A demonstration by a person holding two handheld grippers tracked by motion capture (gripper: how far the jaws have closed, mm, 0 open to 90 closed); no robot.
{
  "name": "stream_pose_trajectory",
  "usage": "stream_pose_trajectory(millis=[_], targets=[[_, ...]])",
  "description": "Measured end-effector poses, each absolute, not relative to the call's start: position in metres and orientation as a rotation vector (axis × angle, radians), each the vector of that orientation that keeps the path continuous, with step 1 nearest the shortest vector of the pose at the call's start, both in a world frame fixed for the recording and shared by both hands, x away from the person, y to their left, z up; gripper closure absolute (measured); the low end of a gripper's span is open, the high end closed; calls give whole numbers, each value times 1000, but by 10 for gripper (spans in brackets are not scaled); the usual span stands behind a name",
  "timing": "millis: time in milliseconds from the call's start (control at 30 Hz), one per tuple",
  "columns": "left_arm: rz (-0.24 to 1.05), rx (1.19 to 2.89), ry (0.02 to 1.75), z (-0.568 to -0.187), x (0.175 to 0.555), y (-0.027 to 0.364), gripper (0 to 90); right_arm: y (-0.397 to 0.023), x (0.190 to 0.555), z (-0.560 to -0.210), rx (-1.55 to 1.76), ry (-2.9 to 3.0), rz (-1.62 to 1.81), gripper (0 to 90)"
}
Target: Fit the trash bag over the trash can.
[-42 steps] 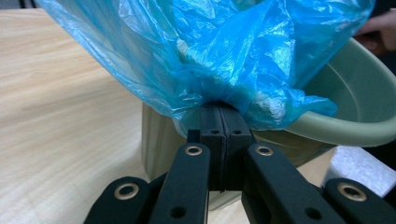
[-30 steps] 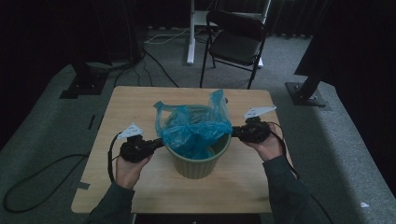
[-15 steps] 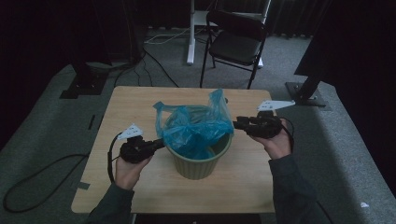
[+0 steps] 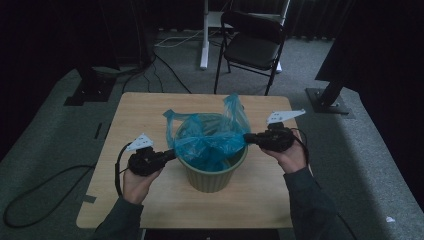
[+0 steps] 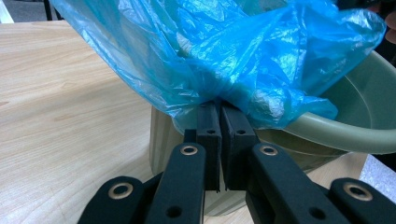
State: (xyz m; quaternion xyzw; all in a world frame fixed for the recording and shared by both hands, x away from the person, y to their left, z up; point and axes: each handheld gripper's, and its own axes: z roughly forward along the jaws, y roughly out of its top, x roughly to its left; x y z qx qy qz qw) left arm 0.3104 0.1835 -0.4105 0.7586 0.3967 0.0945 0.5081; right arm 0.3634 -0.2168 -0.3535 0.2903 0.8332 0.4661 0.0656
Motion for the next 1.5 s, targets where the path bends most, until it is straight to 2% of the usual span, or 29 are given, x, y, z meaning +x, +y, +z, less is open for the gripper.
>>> stream_pose_trajectory(millis=[667, 1500], targets=[[231, 1857, 904, -409, 288, 176, 864, -238, 333, -376, 851, 2643, 1378, 898], [199, 1876, 848, -410, 288, 159, 890, -224, 340, -386, 831, 2686, 1356, 899]])
